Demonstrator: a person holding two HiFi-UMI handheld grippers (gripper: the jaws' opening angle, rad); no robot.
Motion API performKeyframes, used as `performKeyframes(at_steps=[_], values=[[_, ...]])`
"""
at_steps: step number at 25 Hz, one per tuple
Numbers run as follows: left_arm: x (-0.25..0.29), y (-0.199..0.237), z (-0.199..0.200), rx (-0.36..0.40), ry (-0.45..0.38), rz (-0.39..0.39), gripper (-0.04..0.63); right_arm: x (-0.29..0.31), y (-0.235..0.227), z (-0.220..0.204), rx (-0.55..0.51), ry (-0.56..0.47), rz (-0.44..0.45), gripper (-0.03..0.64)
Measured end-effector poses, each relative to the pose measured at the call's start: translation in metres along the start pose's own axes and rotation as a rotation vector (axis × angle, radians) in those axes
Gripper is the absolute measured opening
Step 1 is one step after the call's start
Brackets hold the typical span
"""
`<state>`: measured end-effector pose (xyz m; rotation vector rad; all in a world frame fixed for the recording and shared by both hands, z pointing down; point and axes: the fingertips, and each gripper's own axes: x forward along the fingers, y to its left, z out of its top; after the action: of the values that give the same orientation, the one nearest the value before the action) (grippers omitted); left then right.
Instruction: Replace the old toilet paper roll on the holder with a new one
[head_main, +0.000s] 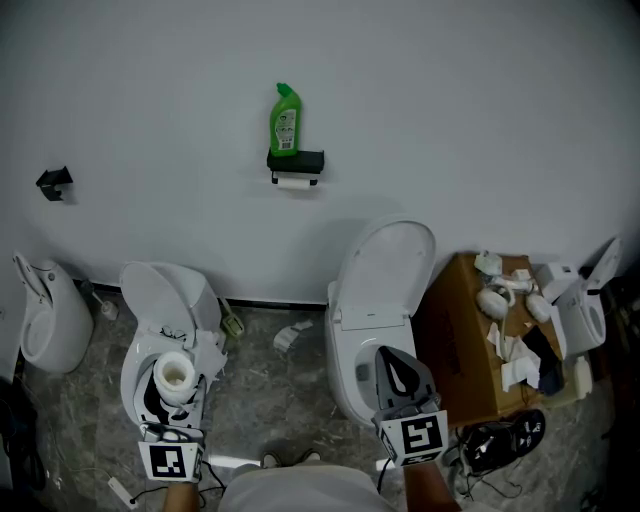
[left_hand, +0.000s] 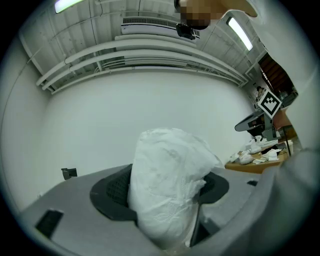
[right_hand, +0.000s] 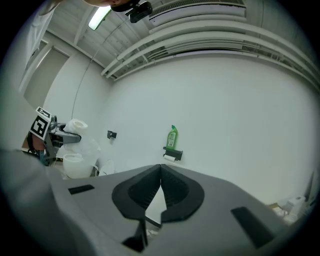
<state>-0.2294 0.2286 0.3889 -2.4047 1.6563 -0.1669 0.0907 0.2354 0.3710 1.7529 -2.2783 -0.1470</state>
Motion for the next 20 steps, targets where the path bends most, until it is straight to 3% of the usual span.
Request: performKeyframes(at_steps=[3,10,16,20], values=[[0.001,-0.006,0.001,0.0,0.0,0.0,0.319,0.0,-0.004,-0.001,0.01,-0.02,0.01,0.019],[-0.002,-0.009,0.003,0.0,0.01,0.029,0.319,0.006,-0.02,-0.012,-0.018,-0.019,0.014,0.25],[-0.007,-0.013,0.004,0.01,0.025,0.061,0.319,0.011,-0.027,-0.028,-0.031,0.011,0.038,0.335],[-0.012,-0.017,0.002,0.018,0.04,0.079,0.319,0.013,-0.023,-0.033,-0.021,0.001,0.072,0.355]])
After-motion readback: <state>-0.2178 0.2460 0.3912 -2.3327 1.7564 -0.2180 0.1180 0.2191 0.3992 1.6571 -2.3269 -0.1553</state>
